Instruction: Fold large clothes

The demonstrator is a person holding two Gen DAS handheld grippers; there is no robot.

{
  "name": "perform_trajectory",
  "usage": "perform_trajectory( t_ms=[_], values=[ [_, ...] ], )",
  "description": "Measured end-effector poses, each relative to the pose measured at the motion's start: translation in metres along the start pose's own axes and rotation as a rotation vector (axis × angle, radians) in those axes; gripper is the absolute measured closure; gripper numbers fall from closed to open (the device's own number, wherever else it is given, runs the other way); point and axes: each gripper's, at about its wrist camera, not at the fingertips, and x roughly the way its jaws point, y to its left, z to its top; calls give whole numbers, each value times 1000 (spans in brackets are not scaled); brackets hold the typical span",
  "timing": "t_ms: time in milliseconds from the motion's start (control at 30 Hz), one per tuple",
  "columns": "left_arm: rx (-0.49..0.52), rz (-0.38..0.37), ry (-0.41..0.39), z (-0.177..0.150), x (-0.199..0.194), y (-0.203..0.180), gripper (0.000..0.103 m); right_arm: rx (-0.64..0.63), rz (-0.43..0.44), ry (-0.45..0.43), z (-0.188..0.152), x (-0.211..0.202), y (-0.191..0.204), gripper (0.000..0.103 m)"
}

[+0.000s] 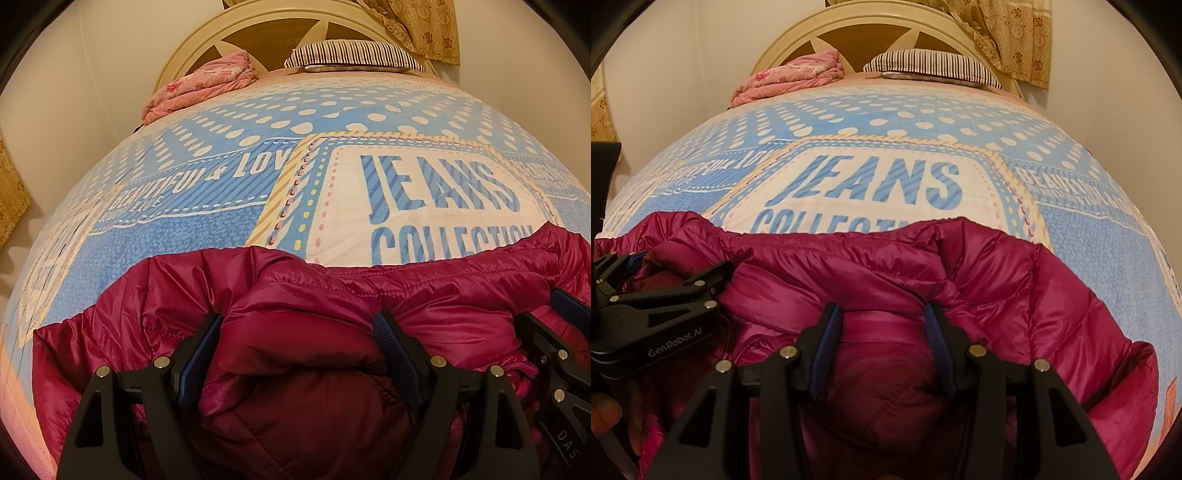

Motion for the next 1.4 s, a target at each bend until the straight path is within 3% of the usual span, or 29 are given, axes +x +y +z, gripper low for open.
perform_trajectory(
  t_ms=[133, 200, 333, 433, 533, 600, 700, 833, 1100, 1400],
  values=[
    [16, 11, 21, 6, -1, -1, 19, -6, -3, 4, 1, 1, 0, 52],
    [47, 54, 25, 15, -13, 2, 19, -31, -1, 19, 5, 0, 2, 49],
    [35, 32, -19, 8, -66, 33, 19, -105, -28, 20, 8, -34, 0, 26],
    [16, 25, -18, -30, -107, 68, 19, -81, -48, -29, -10, -83, -17, 23],
    [34, 35, -20, -89, -148, 99, 19, 13, 6, -1, -47, -122, -42, 20],
    [37, 31, -2, -129, -168, 117, 19, 88, 28, 46, -90, -146, -62, 20],
    [28, 25, 32, -194, -192, 140, 19, 150, -5, 84, -147, -175, -79, 20],
    [20, 47, 48, -254, -214, 153, 19, 218, -18, 92, -208, -213, -89, 20],
    [-15, 25, -10, -314, -260, 164, 19, 250, -9, 52, -273, -272, -71, 20],
    [-31, -33, -7, -353, -278, 169, 19, 265, -23, 25, -323, -294, -60, 20]
  ],
)
